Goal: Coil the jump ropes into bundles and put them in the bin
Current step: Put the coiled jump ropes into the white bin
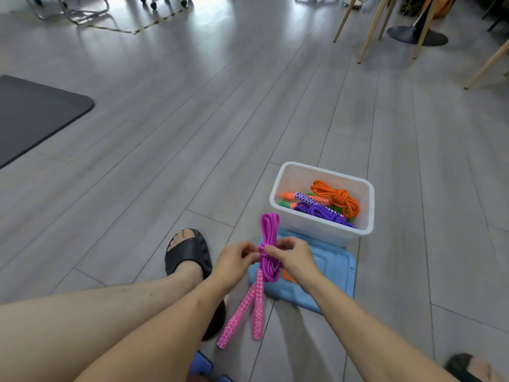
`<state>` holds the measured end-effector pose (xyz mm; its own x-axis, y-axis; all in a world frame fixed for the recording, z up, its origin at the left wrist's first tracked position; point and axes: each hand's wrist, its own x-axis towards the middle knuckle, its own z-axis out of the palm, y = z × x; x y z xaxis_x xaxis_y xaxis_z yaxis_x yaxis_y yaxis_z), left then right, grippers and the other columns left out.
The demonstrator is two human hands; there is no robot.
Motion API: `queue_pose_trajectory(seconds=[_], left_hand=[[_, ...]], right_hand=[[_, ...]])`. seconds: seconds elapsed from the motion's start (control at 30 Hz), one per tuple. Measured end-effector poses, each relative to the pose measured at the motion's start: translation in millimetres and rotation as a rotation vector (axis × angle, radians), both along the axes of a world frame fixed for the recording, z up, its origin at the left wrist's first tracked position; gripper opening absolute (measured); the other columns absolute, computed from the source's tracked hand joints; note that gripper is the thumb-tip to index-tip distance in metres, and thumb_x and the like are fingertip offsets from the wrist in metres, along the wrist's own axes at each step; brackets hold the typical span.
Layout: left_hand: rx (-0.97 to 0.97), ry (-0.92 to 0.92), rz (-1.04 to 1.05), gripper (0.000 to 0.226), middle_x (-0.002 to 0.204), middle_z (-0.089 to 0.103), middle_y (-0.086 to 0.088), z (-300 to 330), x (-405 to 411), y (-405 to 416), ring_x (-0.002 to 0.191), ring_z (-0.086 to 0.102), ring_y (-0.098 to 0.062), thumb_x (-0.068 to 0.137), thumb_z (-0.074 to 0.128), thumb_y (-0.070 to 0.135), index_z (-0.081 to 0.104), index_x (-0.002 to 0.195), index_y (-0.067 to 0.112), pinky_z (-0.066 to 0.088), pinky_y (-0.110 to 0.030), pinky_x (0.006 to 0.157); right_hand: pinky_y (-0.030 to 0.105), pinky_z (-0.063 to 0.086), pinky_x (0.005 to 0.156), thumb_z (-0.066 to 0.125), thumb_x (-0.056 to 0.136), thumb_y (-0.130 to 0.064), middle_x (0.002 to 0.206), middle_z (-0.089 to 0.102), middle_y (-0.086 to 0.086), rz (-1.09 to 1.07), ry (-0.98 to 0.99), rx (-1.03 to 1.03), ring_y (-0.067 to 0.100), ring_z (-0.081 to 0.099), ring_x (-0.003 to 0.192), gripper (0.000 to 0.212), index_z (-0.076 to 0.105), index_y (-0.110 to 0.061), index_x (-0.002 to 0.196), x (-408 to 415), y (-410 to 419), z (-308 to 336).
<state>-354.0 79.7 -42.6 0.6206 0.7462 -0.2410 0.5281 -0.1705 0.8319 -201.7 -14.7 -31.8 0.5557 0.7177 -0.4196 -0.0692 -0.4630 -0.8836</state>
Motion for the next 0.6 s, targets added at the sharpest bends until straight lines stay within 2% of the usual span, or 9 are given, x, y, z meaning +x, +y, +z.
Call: queue_pose_trajectory(seconds=[0.13, 0.27, 0.33, 0.43, 0.53, 0.6], left_hand=[[-0.039, -0.158, -0.005, 0.004, 0.082, 0.077, 0.001, 48, 11, -4, 0.081, 0.073, -0.013, 0.088, 0.078, 0.018, 0.075, 0.091, 0.018, 0.059, -0.034, 0.082], [-0.048, -0.34, -0.01, 0.002, 0.089, 0.076, -0.002, 89, 33, -15, 0.088, 0.073, -0.019, 0.095, 0.07, 0.023, 0.072, 0.095, 0.022, 0.059, -0.039, 0.086], [-0.074, -0.399, -0.033, 0.011, 0.093, 0.076, -0.004, 105, 45, -22, 0.089, 0.073, -0.017, 0.1, 0.062, 0.031, 0.069, 0.102, 0.022, 0.058, -0.035, 0.083], [-0.133, -0.483, -0.064, 0.02, 0.095, 0.077, -0.01, 125, 62, -32, 0.086, 0.071, -0.014, 0.102, 0.061, 0.027, 0.062, 0.118, 0.014, 0.054, -0.025, 0.076], [-0.158, -0.456, -0.13, 0.029, 0.098, 0.076, 0.003, 136, 76, -33, 0.092, 0.07, -0.009, 0.095, 0.071, 0.023, 0.06, 0.121, 0.018, 0.053, -0.019, 0.08], [-0.101, -0.361, -0.199, 0.037, 0.098, 0.073, 0.01, 132, 85, -29, 0.095, 0.069, -0.008, 0.088, 0.079, 0.023, 0.061, 0.12, 0.025, 0.056, -0.027, 0.088]], right_hand=[[0.038, 0.063, 0.083, 0.09, 0.077, -0.021, 0.101, 0.077, 0.013, 0.031, 0.032, 0.145, 0.028, 0.076, 0.093, 0.037, 0.076, -0.009, 0.108, 18, -8, 50], [0.038, 0.062, 0.082, 0.084, 0.082, -0.008, 0.096, 0.079, 0.014, 0.004, 0.071, 0.313, 0.03, 0.076, 0.089, 0.019, 0.08, -0.011, 0.1, 35, -16, 100], [0.042, 0.062, 0.085, 0.084, 0.083, -0.009, 0.097, 0.079, 0.012, -0.033, 0.05, 0.391, 0.03, 0.076, 0.093, 0.019, 0.08, -0.012, 0.101, 43, -18, 125], [0.046, 0.061, 0.085, 0.083, 0.083, -0.011, 0.094, 0.079, 0.011, -0.064, 0.055, 0.476, 0.027, 0.076, 0.087, 0.015, 0.08, -0.015, 0.097, 56, -21, 162], [0.056, 0.058, 0.092, 0.086, 0.079, -0.014, 0.099, 0.077, 0.02, -0.107, 0.06, 0.533, 0.029, 0.073, 0.086, 0.02, 0.08, -0.014, 0.097, 72, -21, 191], [0.057, 0.058, 0.093, 0.087, 0.078, -0.017, 0.101, 0.077, 0.02, -0.137, 0.054, 0.581, 0.03, 0.074, 0.088, 0.026, 0.079, -0.013, 0.102, 85, -20, 206]])
